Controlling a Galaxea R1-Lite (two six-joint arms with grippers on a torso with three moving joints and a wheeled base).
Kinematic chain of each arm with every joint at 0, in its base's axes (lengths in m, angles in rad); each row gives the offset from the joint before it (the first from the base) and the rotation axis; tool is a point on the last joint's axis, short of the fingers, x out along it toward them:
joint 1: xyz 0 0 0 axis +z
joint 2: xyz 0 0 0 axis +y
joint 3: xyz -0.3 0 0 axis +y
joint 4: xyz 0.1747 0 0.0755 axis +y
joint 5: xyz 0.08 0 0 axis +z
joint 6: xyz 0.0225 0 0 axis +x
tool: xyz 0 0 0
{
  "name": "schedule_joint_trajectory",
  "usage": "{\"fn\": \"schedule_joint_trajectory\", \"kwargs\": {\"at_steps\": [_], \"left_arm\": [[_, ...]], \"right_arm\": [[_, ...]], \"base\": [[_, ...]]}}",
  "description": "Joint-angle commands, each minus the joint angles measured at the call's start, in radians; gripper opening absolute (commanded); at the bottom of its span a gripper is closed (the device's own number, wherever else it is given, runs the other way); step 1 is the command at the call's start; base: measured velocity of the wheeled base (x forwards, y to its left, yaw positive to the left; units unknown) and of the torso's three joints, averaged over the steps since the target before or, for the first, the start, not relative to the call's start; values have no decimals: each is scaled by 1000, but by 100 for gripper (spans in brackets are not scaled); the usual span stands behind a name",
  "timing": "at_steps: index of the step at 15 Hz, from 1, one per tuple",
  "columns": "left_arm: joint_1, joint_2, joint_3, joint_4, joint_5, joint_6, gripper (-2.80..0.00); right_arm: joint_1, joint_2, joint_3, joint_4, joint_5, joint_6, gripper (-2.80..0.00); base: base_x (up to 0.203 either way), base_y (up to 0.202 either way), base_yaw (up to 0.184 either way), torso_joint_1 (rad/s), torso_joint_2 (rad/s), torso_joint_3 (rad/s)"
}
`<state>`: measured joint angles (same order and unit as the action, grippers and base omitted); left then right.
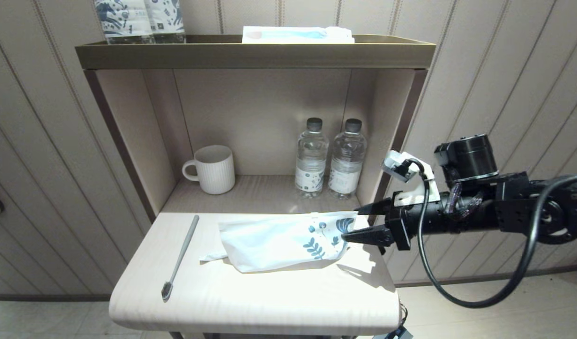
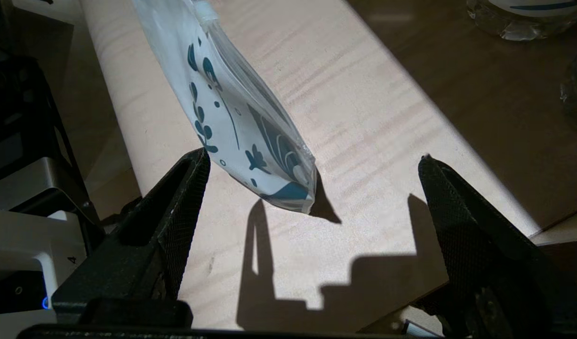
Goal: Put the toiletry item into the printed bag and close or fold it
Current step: Pick up the storage bag
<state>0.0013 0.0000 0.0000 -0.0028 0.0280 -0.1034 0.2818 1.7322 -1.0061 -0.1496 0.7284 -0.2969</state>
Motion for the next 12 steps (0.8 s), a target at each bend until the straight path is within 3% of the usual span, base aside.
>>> {"fn": "schedule_joint_trajectory", "kwargs": {"at_steps": [1, 12], "left_arm": [[-1, 0, 0, 0, 1, -1, -280], [-1, 0, 0, 0, 0, -1, -280]], "right_arm": [[11, 36, -8, -1, 11, -18, 0], [53, 113, -34, -53, 119, -53, 0]], "base": [[0, 0, 0, 0, 0, 0], [0, 0, 0, 0, 0, 0]]}}
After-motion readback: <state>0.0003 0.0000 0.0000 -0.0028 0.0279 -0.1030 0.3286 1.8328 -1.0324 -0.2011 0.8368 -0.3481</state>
